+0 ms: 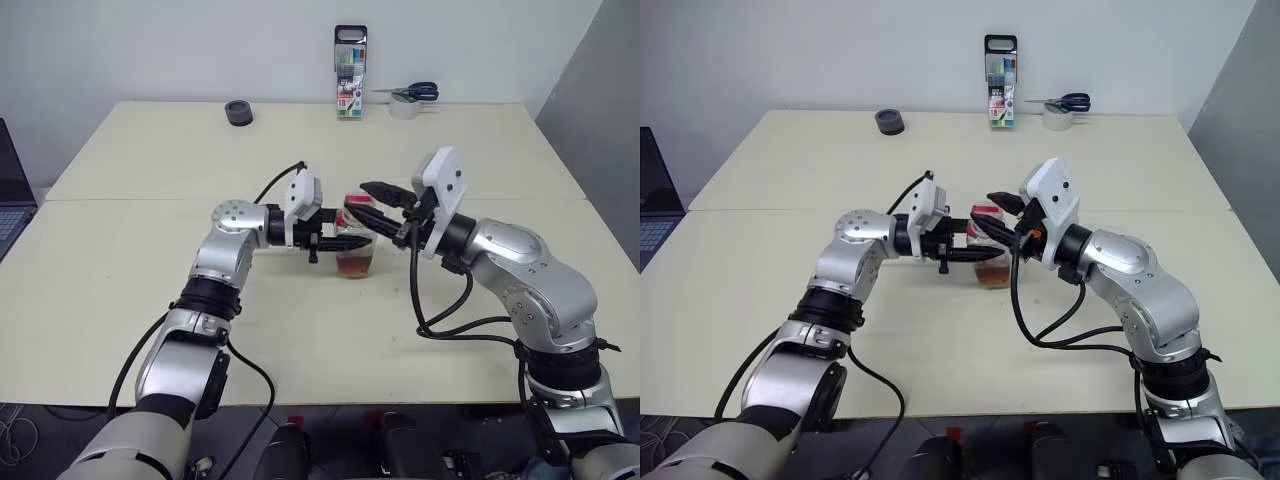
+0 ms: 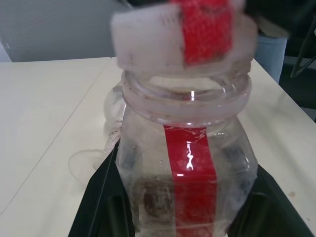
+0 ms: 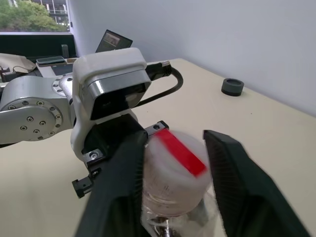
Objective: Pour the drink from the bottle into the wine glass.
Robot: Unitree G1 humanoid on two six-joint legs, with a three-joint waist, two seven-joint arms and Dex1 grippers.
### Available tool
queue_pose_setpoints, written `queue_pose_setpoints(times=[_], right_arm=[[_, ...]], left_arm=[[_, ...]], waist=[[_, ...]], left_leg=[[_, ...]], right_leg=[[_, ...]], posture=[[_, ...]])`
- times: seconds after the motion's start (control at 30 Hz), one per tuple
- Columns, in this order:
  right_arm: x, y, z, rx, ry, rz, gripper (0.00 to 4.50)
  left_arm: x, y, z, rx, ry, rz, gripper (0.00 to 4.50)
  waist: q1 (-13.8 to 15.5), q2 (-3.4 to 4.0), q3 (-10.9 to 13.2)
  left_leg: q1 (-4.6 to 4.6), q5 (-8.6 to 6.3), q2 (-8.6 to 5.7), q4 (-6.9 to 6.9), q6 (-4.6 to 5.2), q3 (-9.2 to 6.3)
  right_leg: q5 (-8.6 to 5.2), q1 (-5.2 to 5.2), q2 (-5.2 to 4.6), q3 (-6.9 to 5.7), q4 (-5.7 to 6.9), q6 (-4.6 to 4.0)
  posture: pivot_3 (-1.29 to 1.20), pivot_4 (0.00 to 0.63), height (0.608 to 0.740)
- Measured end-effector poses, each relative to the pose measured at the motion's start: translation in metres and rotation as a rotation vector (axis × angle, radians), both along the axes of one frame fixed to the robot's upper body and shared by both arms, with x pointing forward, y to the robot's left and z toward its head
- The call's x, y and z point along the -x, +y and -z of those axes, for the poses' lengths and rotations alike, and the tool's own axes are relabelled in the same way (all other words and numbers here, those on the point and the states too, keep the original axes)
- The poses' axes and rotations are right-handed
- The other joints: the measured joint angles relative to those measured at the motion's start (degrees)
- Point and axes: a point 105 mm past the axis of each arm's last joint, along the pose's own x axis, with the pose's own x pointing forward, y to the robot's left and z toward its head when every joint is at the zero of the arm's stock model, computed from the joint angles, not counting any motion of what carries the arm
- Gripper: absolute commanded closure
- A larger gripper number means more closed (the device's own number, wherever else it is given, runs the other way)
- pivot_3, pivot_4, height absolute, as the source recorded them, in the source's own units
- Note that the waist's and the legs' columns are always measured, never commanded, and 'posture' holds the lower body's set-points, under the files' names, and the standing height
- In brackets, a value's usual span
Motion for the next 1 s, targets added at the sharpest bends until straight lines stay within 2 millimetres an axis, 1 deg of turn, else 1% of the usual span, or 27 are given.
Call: queue_pose_setpoints(times=[0.07,0.47,0.6,0.7,0.87,0.93,1.0], right_arm=[[0.000,-0.002,-0.003,0.002,-0.018,0.007,4.26],[0.001,-0.003,-0.003,0.007,-0.028,0.008,4.26],[-0.001,-0.007,-0.009,0.012,-0.095,0.047,4.26],[-0.006,-0.013,-0.013,0.030,-0.155,0.097,4.26],[-0.013,-0.023,-0.012,0.053,-0.194,0.153,4.26],[-0.015,-0.034,-0.007,0.066,-0.181,0.187,4.26],[-0.014,-0.051,0.002,0.095,-0.155,0.232,4.26]], left_arm=[[0.000,0.000,0.001,-0.004,0.003,0.001,2.79],[0.001,0.000,0.002,-0.004,0.004,0.000,2.79],[0.000,0.001,0.000,-0.003,-0.006,-0.010,2.79],[0.001,0.005,0.003,-0.006,-0.001,-0.028,2.79],[0.003,0.011,0.011,-0.012,0.023,-0.054,2.79],[0.002,0.014,0.010,-0.015,0.020,-0.070,2.79],[0.000,0.020,0.010,-0.009,0.024,-0.103,2.79]], waist=[[0.00,0.00,0.00],[0.01,0.00,0.00],[0.00,0.00,0.00],[-0.01,0.00,0.00],[0.01,0.00,0.00],[0.05,0.00,0.00],[0.18,0.00,0.00]], left_leg=[[0.01,0.00,0.00,0.00,0.00,0.01],[0.01,0.00,0.01,0.00,0.00,0.00],[0.01,0.00,0.00,0.00,0.00,0.01],[0.01,0.00,0.01,-0.01,0.00,0.01],[0.01,0.00,0.01,0.00,0.00,0.00],[0.00,0.00,0.00,-0.01,0.00,0.01],[0.00,0.00,-0.02,0.00,0.00,0.00]], right_leg=[[0.00,0.00,0.00,0.01,0.00,0.00],[0.00,0.00,0.00,0.00,0.00,0.00],[0.00,0.00,0.00,0.00,0.00,0.00],[0.00,0.00,0.00,0.01,0.00,0.00],[0.00,0.00,0.00,0.01,0.00,0.00],[0.00,0.00,0.00,0.01,0.00,0.00],[0.00,0.01,-0.03,0.01,-0.01,0.00]], posture=[[0.00,0.150,0.740],[0.00,0.150,0.740],[0.00,0.150,0.740],[0.00,0.150,0.740],[0.00,0.150,0.740],[0.00,0.150,0.740],[0.00,0.150,0.740]])
